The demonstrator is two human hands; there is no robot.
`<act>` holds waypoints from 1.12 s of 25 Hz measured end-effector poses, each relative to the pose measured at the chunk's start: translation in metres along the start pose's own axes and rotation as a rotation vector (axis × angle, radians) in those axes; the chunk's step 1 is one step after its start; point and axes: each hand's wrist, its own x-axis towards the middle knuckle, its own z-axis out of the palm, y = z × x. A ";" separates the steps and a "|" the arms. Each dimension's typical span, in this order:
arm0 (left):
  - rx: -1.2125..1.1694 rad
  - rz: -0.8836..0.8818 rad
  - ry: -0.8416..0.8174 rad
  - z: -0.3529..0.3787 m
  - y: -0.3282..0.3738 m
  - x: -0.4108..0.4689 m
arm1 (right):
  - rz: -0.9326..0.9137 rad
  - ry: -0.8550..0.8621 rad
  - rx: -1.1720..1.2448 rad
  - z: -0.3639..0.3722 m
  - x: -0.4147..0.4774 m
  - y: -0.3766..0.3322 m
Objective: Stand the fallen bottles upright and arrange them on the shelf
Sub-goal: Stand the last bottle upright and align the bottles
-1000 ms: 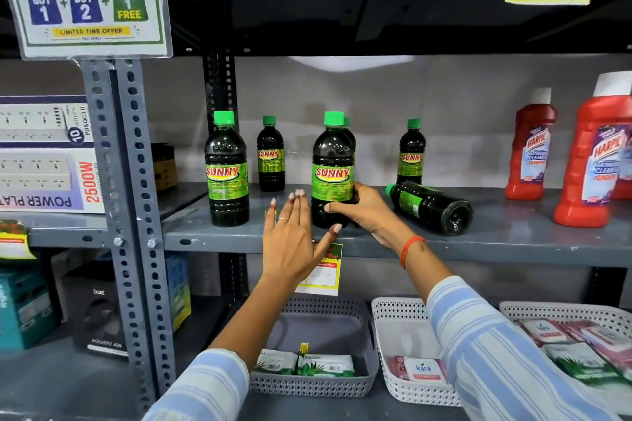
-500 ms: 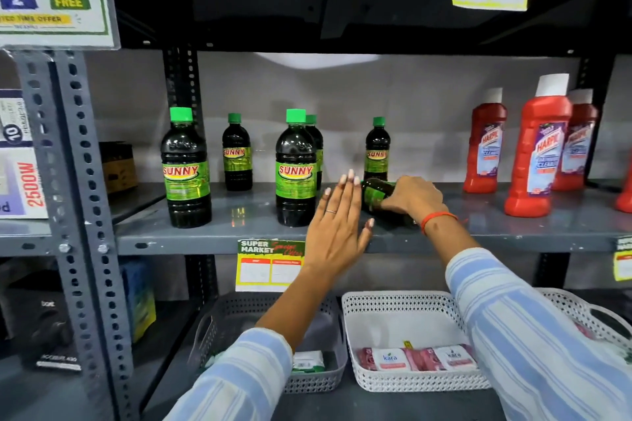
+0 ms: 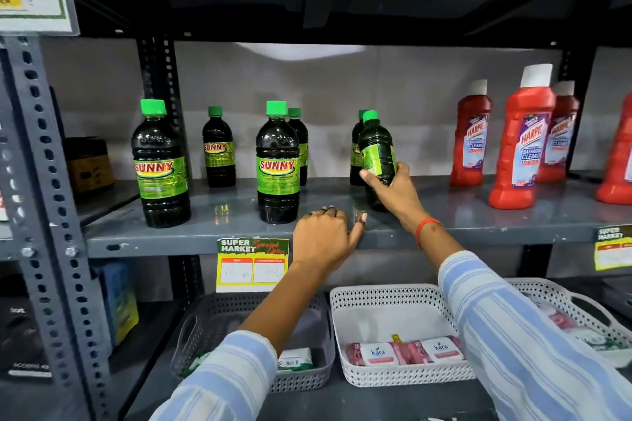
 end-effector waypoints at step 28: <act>-0.069 -0.039 0.084 0.007 0.000 0.000 | 0.045 -0.119 -0.019 -0.002 0.019 0.018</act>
